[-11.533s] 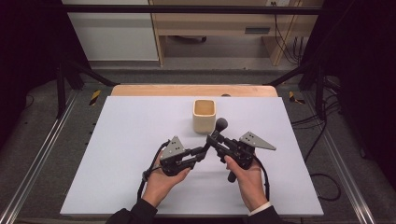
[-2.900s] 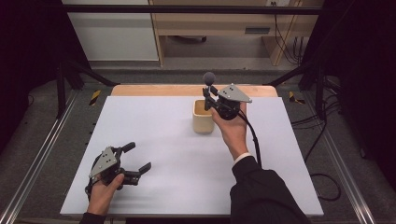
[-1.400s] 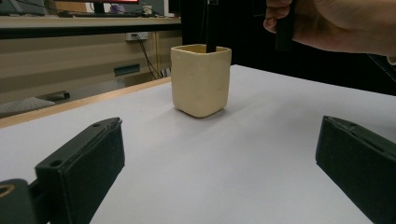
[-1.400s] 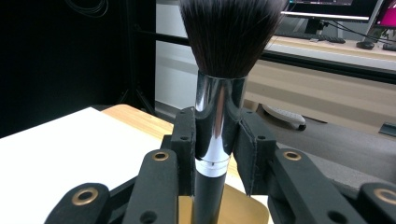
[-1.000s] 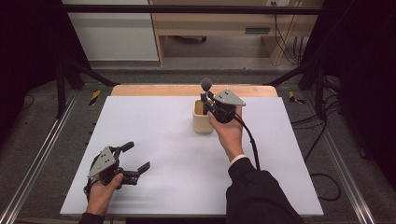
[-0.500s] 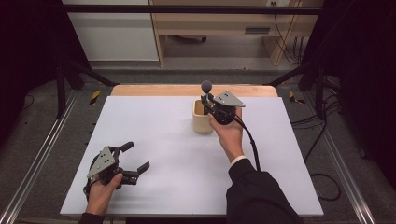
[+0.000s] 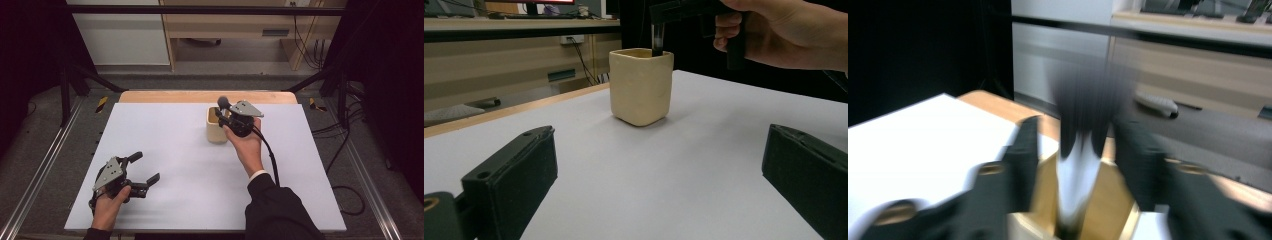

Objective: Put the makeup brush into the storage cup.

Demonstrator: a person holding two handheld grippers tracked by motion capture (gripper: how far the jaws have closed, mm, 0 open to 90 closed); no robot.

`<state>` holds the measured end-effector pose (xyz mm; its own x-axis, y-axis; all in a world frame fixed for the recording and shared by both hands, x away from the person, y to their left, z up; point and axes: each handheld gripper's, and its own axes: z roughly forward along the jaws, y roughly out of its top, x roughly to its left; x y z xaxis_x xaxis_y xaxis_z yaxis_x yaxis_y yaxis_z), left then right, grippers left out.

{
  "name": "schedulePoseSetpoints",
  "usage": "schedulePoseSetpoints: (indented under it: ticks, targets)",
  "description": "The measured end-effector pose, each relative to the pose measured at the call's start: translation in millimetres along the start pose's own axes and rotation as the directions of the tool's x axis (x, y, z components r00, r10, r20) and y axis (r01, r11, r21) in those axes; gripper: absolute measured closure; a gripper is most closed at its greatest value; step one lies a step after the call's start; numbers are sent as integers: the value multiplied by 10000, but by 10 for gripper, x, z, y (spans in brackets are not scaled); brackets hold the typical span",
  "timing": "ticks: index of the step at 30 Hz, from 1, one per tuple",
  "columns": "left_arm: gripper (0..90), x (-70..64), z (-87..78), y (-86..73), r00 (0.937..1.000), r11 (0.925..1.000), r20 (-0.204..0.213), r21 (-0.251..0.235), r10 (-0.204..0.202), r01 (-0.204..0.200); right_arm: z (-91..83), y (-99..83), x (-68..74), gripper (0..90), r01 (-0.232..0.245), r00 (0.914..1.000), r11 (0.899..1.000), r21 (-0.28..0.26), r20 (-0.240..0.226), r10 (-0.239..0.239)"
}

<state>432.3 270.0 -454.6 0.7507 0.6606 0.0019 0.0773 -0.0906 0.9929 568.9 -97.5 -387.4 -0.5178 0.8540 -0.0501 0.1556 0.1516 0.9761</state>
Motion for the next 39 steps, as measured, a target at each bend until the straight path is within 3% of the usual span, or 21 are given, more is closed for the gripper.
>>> schedulePoseSetpoints:
  ticks: [4, 15, 39]
  targets:
    - [10, 5, -3, -1, 10000, 10000, -41, 13, -8, 8, -114, 55, 24, 255, 112, 9999, 9999, -7, 4, -112]
    - [9, -11, 15, -3, 10000, 9999, 3, 93, 63, -63, -302, 122, 38, 83, -11, 9999, 9999, -132, 138, 13]
    - [9, -13, 17, -5, 9999, 9998, -32, 178, 113, -113, -395, 64, 42, 51, -201, 9998, 9997, 162, 61, 200]
